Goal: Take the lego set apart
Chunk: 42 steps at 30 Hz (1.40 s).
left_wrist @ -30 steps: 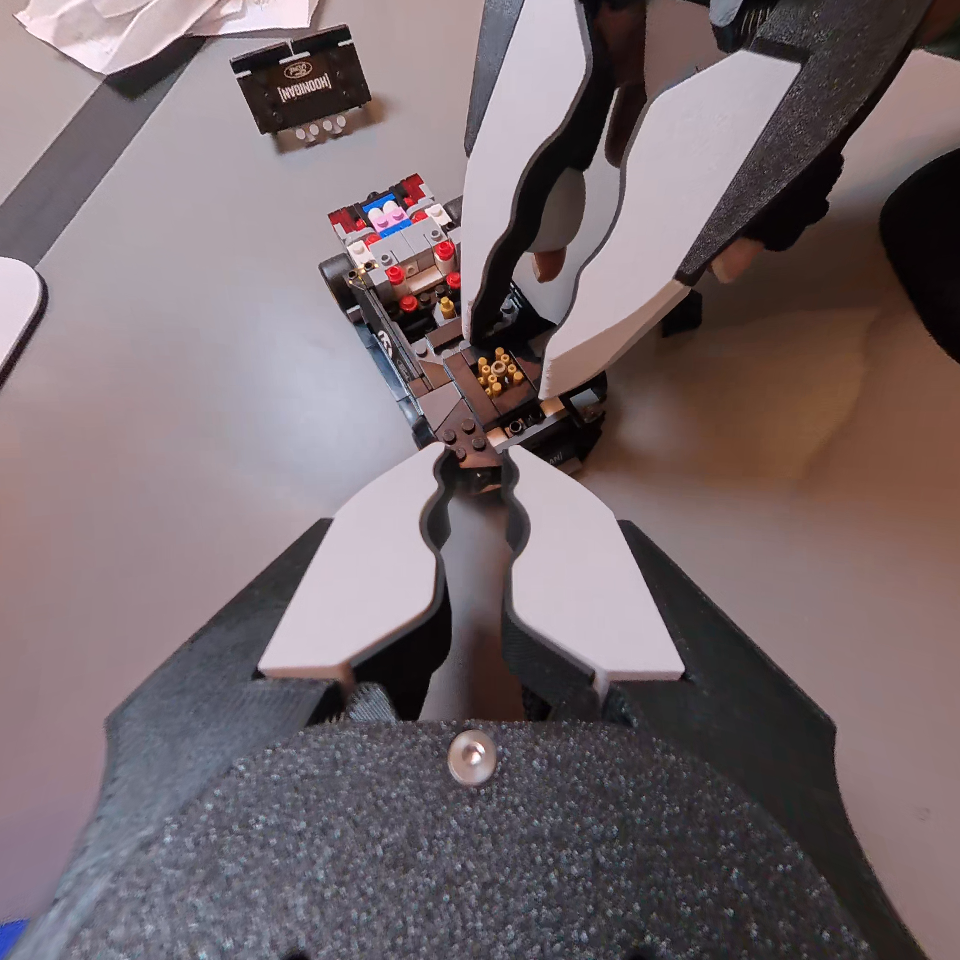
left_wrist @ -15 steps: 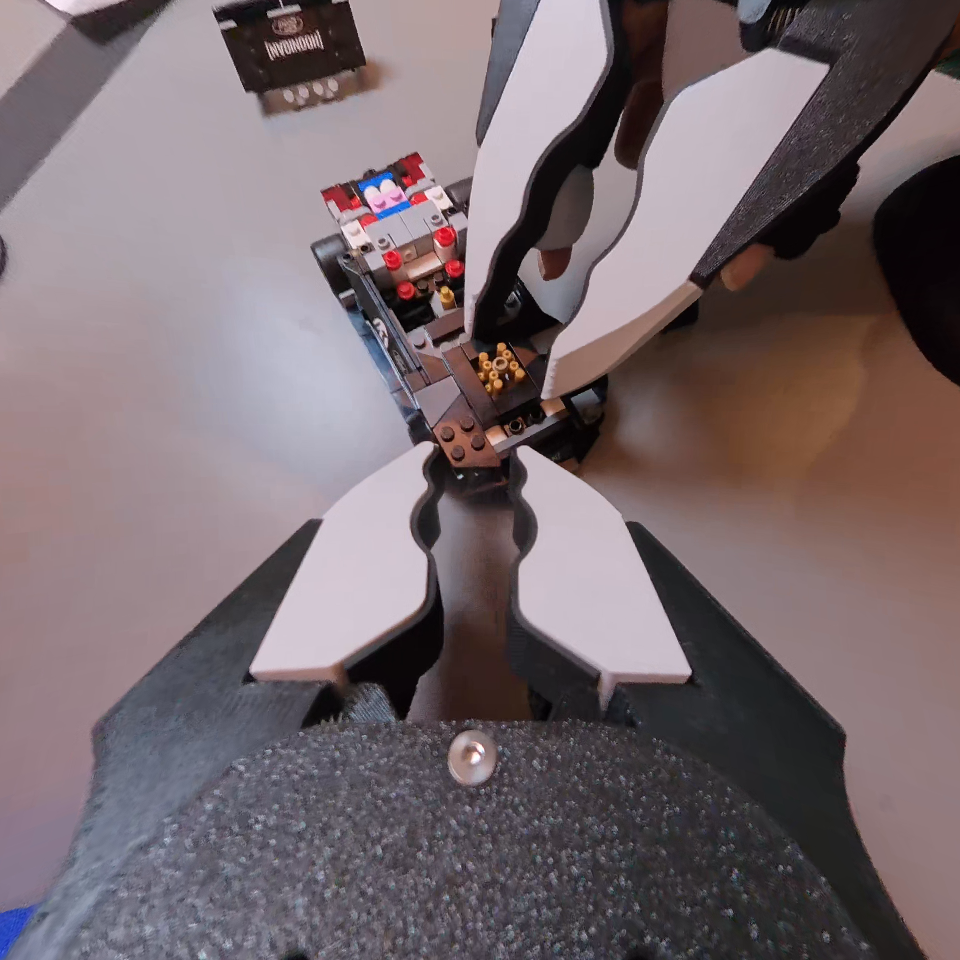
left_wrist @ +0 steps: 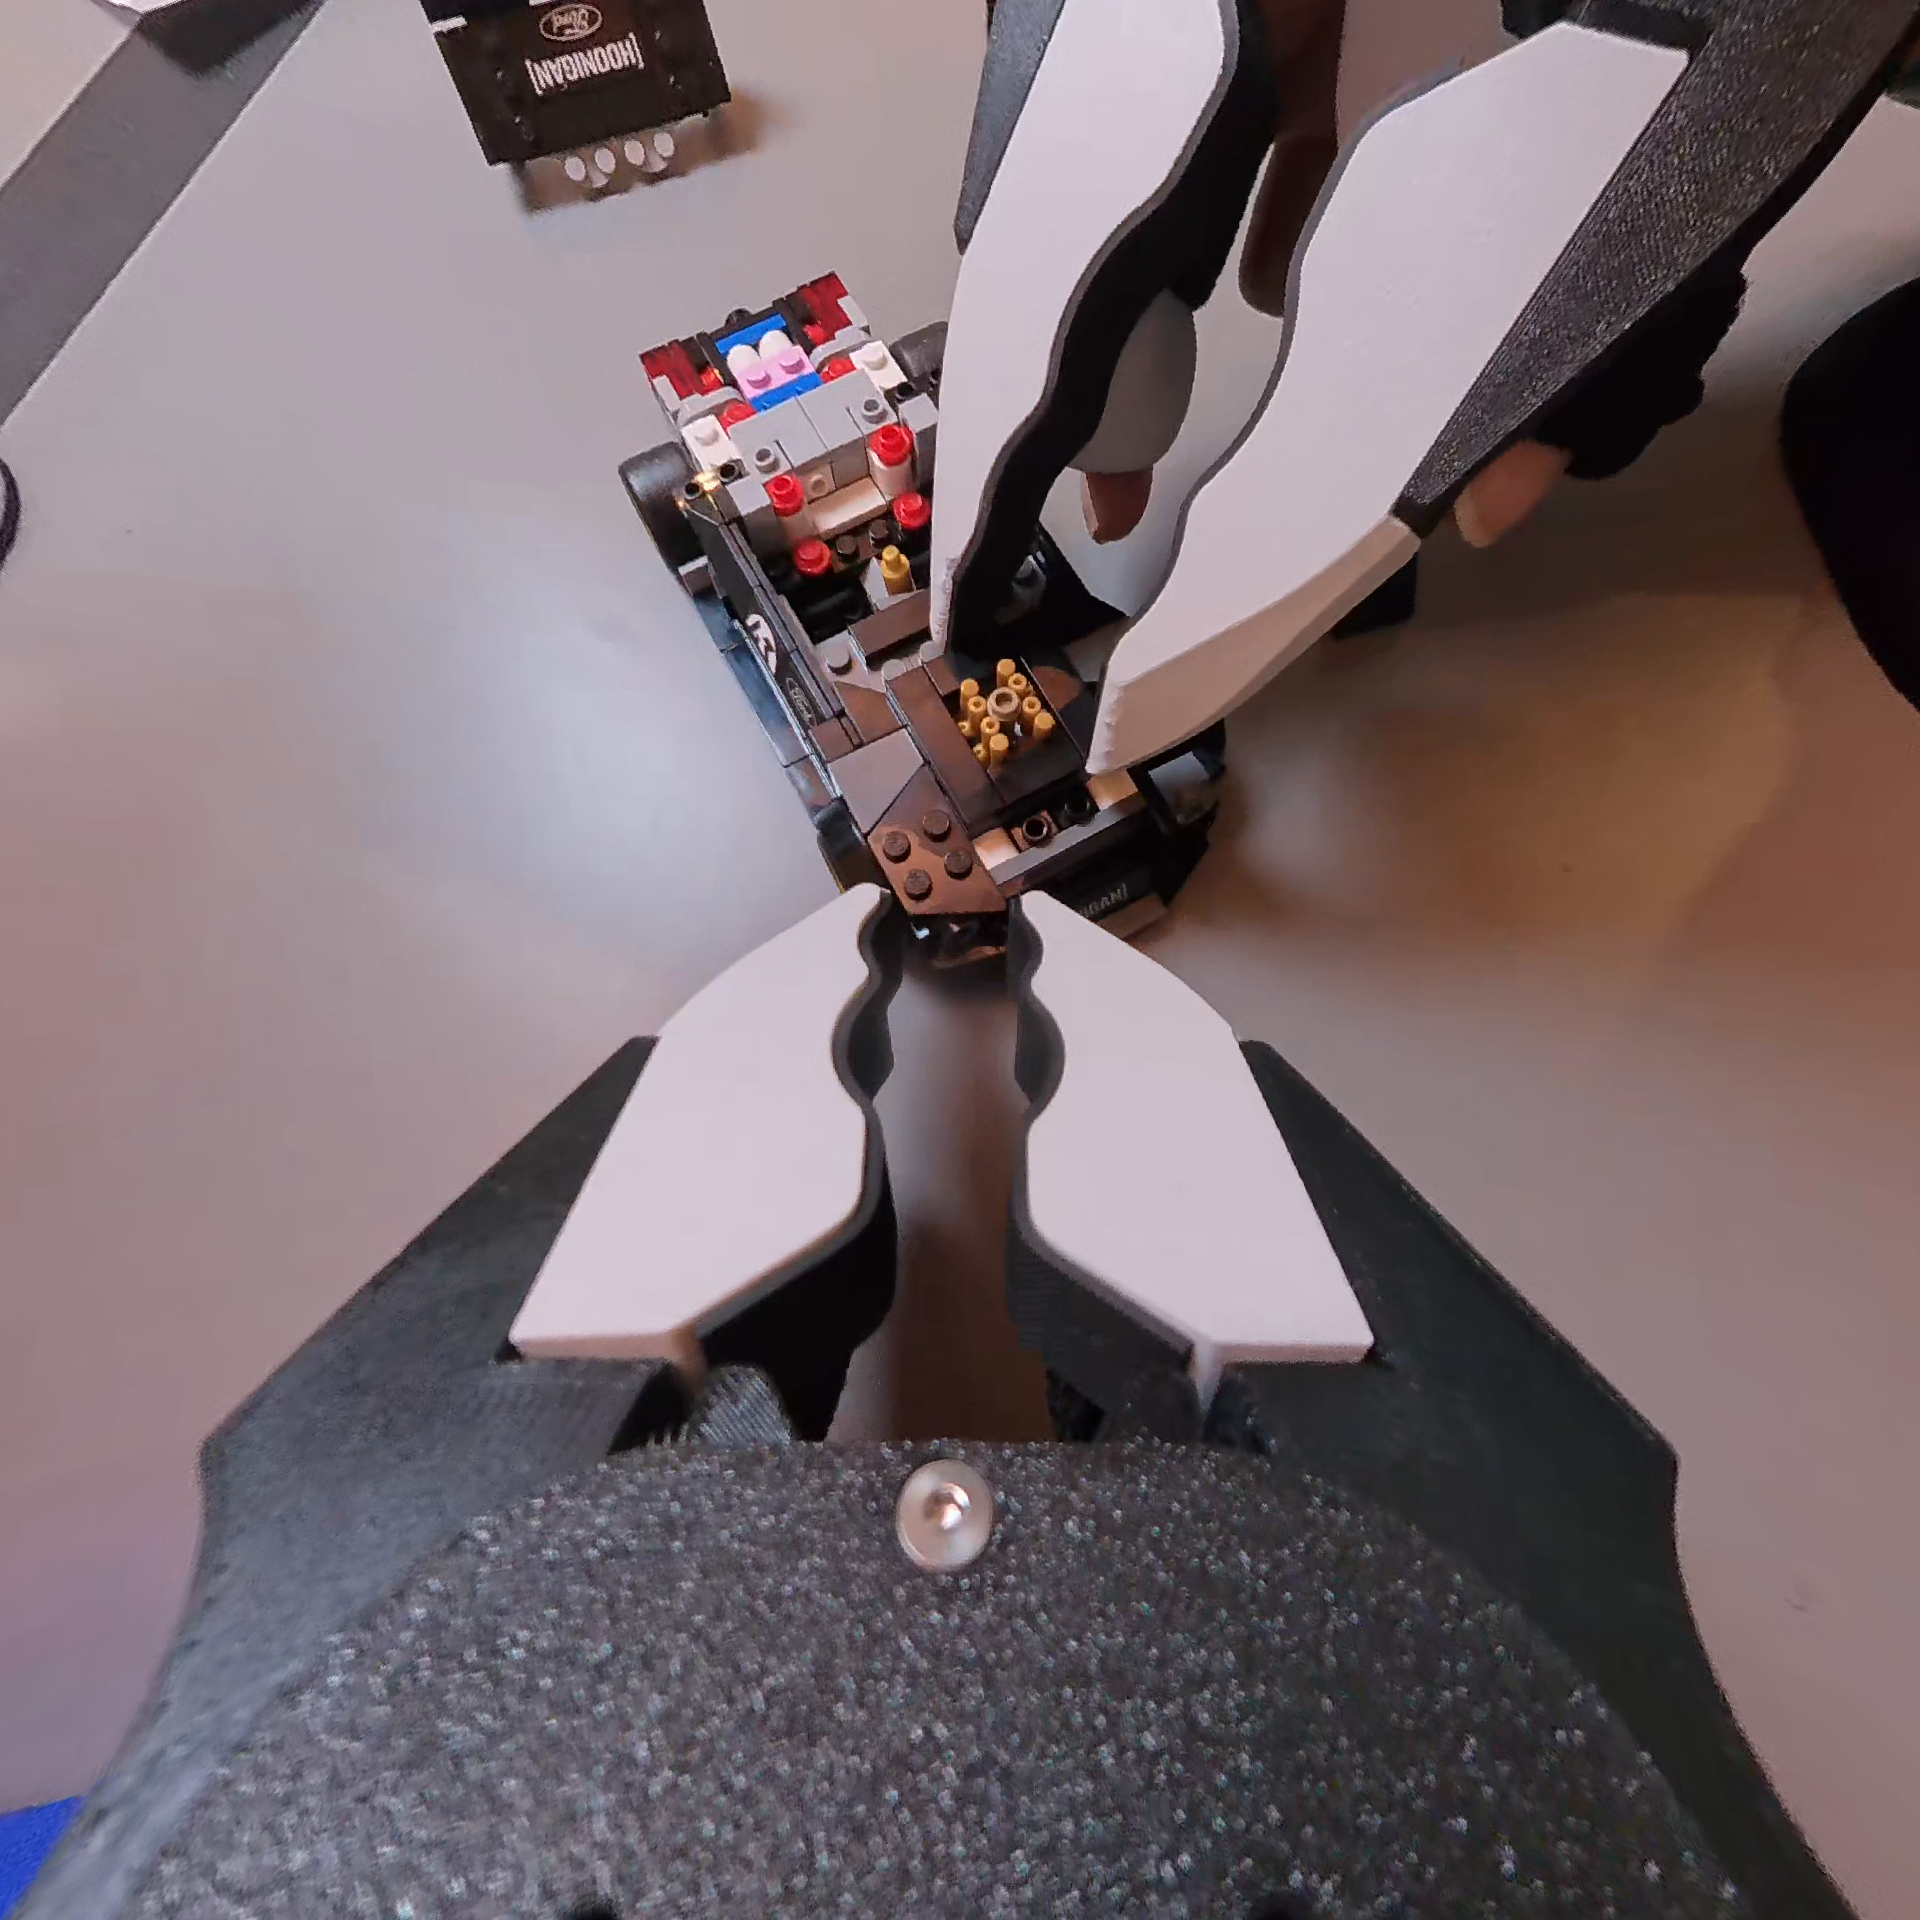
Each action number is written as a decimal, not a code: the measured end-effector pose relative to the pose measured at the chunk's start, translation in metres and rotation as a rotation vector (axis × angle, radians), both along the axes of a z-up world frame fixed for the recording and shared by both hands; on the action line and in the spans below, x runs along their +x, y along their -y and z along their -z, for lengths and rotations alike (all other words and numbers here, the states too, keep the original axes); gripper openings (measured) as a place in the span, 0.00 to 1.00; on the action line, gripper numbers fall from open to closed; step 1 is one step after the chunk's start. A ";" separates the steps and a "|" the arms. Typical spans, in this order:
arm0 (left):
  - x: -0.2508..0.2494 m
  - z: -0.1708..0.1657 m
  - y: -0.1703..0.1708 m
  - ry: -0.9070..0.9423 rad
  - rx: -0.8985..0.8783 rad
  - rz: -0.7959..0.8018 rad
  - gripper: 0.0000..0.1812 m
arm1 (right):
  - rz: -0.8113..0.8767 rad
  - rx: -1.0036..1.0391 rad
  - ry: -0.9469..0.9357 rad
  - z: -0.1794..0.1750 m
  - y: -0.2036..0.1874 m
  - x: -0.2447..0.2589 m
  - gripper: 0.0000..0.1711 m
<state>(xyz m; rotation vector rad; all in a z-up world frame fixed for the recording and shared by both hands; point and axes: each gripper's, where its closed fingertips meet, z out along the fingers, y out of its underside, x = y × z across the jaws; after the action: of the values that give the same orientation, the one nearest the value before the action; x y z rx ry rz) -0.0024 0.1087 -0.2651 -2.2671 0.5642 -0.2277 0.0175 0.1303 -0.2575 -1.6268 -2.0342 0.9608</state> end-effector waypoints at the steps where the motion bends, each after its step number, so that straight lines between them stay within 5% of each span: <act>1: 0.000 0.000 0.000 -0.006 0.002 0.002 0.10 | 0.002 -0.001 -0.002 0.000 0.000 0.000 0.19; 27: -0.001 -0.004 0.000 0.011 -0.005 -0.007 0.10 | 0.009 -0.006 -0.024 0.000 0.000 -0.001 0.19; 42: -0.024 -0.051 -0.001 0.011 0.119 -0.069 0.10 | -0.006 0.000 -0.020 0.000 0.004 0.000 0.19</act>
<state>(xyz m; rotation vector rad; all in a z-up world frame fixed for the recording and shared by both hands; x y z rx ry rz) -0.0261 0.1093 -0.2136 -2.1644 0.4808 -0.1674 0.0174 0.1259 -0.2571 -1.6056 -2.0274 0.9750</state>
